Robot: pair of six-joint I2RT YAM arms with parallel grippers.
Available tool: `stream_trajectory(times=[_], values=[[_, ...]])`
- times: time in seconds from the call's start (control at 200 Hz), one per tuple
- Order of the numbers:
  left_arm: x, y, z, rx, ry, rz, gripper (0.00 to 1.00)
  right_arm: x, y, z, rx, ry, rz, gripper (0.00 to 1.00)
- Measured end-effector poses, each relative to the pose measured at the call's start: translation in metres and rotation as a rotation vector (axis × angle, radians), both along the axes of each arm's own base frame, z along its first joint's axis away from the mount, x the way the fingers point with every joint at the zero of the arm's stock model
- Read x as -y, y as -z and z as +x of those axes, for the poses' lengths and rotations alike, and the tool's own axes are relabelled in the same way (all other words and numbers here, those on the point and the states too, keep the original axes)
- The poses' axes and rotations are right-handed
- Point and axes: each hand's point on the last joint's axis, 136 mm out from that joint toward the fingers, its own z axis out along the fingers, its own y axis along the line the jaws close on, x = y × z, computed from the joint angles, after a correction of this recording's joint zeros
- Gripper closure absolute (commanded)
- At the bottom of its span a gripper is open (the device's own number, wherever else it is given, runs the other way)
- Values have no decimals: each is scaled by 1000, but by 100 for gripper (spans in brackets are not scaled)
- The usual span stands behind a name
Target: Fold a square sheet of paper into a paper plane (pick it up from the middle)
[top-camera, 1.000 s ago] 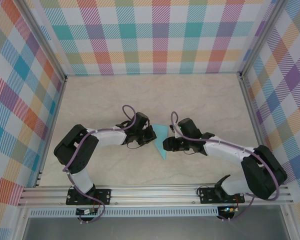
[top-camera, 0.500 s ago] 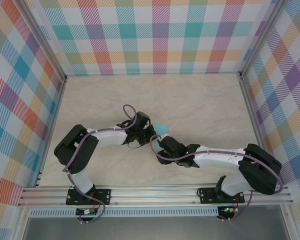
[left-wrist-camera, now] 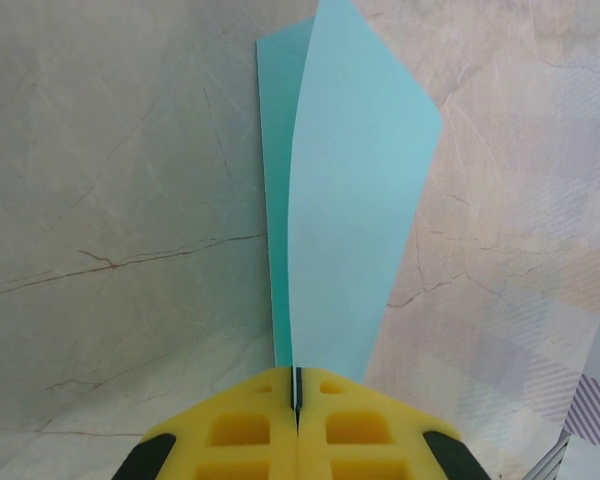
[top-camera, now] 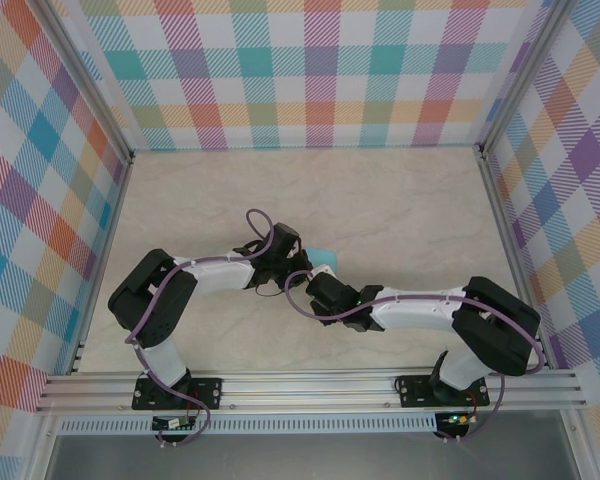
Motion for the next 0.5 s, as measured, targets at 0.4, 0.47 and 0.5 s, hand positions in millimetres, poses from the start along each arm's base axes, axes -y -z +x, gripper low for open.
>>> stream_trajectory(times=[0.4, 0.47, 0.5], values=[[0, 0, -1, -2, 1, 2, 100, 4, 9, 2, 1, 12, -38, 78], [0, 1, -1, -2, 2, 2, 100, 4, 9, 2, 3, 12, -38, 80], [0, 1, -1, -2, 2, 3, 100, 4, 9, 2, 2, 14, -38, 80]])
